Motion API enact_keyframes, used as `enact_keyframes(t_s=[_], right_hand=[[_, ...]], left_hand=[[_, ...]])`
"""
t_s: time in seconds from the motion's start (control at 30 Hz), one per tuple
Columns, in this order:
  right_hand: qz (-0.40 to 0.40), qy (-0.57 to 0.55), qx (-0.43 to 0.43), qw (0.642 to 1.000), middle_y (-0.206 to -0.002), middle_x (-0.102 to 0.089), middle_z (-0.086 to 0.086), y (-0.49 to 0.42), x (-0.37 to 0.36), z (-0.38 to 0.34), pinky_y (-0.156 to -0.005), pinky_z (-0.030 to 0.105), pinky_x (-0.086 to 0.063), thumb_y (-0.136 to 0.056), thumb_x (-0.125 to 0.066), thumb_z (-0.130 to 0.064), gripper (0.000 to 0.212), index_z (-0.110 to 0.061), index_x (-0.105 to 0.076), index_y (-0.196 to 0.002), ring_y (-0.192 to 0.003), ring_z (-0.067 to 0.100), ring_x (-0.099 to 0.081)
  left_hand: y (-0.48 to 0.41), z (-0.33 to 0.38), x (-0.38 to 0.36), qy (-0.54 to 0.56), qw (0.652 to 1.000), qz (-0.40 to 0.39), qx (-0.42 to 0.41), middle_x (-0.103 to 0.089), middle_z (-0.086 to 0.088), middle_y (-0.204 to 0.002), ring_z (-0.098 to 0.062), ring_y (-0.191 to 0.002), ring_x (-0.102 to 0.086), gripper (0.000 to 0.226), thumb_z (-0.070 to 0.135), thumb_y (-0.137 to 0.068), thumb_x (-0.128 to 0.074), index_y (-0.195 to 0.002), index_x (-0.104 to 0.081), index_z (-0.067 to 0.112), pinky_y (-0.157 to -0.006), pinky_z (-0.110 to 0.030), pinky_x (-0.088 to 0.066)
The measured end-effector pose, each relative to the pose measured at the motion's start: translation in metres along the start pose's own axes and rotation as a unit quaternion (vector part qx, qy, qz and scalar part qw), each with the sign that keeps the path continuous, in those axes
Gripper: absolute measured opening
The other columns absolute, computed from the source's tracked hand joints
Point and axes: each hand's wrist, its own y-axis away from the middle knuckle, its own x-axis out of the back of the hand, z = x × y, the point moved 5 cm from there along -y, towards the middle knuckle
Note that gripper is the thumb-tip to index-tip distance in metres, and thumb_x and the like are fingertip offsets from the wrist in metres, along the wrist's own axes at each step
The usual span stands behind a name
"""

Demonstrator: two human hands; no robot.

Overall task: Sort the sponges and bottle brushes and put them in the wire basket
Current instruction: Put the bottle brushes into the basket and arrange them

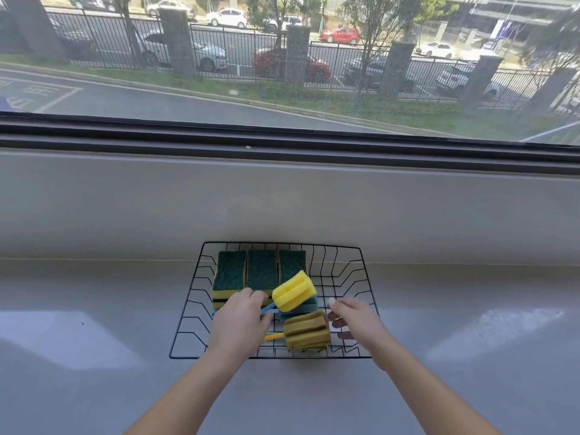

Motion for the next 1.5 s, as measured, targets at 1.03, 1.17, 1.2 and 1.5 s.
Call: enact_keyframes(t_s=[1.03, 1.17, 1.2, 1.5], right_hand=[[0.034, 0.113, 0.055, 0.992, -0.092, -0.073, 0.000, -0.035, -0.001, -0.020, -0.082, 0.045, -0.063, -0.096, -0.061, -0.008, 0.016, -0.019, -0.073, -0.098, -0.085, 0.019, -0.070], [0.046, 0.065, 0.062, 0.995, -0.099, -0.072, -0.002, -0.029, -0.002, -0.014, -0.086, 0.044, -0.061, -0.098, -0.057, -0.011, 0.019, -0.024, -0.071, -0.101, -0.092, 0.019, -0.069], [0.045, 0.055, 0.060, 0.996, -0.100, -0.072, -0.002, -0.028, -0.002, -0.012, -0.086, 0.044, -0.061, -0.098, -0.057, -0.012, 0.019, -0.025, -0.070, -0.101, -0.093, 0.019, -0.068], [0.057, 0.007, 0.032, 0.998, -0.107, -0.071, -0.001, -0.015, -0.002, 0.002, -0.092, 0.047, -0.059, -0.104, -0.051, -0.021, 0.017, -0.026, -0.067, -0.106, -0.097, 0.017, -0.067]], left_hand=[[-0.012, 0.000, -0.021, -0.053, 0.991, -0.059, -0.105, -0.058, 0.003, -0.079, -0.020, -0.077, -0.054, 0.022, 0.006, -0.083, -0.059, -0.090, -0.067, 0.025, -0.056, -0.038, -0.049], [-0.013, -0.001, -0.017, -0.033, 0.991, -0.044, -0.119, -0.059, 0.004, -0.079, -0.019, -0.076, -0.055, 0.021, 0.008, -0.086, -0.059, -0.090, -0.069, 0.025, -0.057, -0.037, -0.050], [-0.014, -0.002, -0.017, -0.027, 0.991, -0.040, -0.122, -0.060, 0.003, -0.079, -0.020, -0.075, -0.055, 0.021, 0.007, -0.086, -0.059, -0.090, -0.069, 0.025, -0.056, -0.037, -0.050], [-0.021, -0.002, -0.018, -0.007, 0.993, -0.065, -0.103, -0.061, 0.005, -0.087, -0.020, -0.086, -0.057, 0.019, 0.017, -0.093, -0.054, -0.097, -0.069, 0.028, -0.061, -0.037, -0.051]])
